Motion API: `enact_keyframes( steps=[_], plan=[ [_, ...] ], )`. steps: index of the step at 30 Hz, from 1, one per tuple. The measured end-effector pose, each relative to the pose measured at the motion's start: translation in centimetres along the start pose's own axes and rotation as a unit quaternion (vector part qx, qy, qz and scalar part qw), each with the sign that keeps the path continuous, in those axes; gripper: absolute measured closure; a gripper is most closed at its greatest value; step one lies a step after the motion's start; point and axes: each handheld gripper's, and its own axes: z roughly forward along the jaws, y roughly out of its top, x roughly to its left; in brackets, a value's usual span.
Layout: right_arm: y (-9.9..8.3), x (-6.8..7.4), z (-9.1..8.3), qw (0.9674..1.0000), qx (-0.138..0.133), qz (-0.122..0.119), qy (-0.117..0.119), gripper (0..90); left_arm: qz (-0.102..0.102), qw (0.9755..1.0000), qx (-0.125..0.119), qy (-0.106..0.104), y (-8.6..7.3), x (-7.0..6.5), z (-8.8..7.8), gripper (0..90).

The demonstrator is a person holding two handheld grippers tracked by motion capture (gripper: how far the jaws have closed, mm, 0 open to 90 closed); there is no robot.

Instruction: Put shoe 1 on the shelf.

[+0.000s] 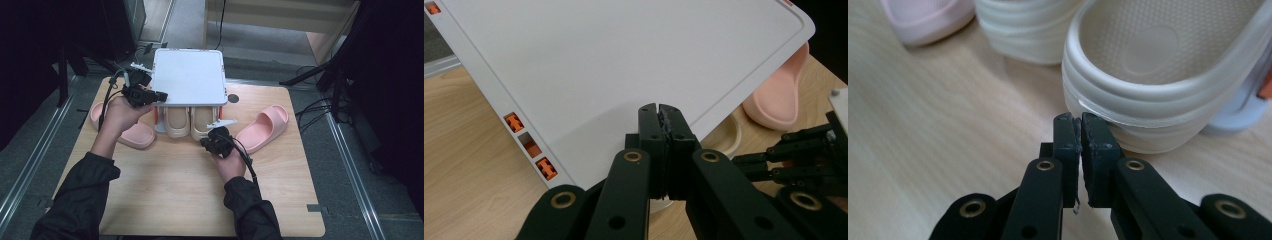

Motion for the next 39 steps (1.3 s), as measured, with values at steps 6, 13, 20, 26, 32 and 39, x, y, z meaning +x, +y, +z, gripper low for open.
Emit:
enact_keyframes(
  steps=[6, 13, 20, 26, 32, 39],
  plan=[
    [1.2, -0.7, 1.3, 0.9998, -0.004, 0.013, -0.011, 85.4, -0.001, 1.0000, 0.000, 0.001, 0.0, 0.0, 0.0, 88.9],
    [1.3, -0.8, 1.3, 0.9993, -0.020, 0.031, -0.003, 85.5, 0.002, 1.0000, -0.003, 0.004, -0.1, 0.1, -0.1, 88.9],
    [1.3, 1.2, 0.9, 0.9986, -0.043, 0.010, 0.030, 86.3, 0.000, 0.9999, -0.003, 0.010, -0.1, -0.1, -0.1, 88.8],
    [1.6, 2.2, 2.2, 0.9981, -0.047, 0.009, 0.040, 86.3, -0.005, 1.0000, -0.008, 0.002, -0.2, 0.1, -0.1, 88.4],
    [2.0, 1.9, 3.8, 0.9975, -0.055, 0.027, 0.036, 86.3, -0.003, 0.9999, -0.009, 0.004, -0.3, 0.0, -0.1, 88.2],
    [1.7, 2.3, 3.5, 0.9977, -0.058, 0.011, 0.034, 86.2, -0.017, 0.9998, -0.013, -0.005, -0.3, 0.3, -0.3, 76.2]
  ],
)
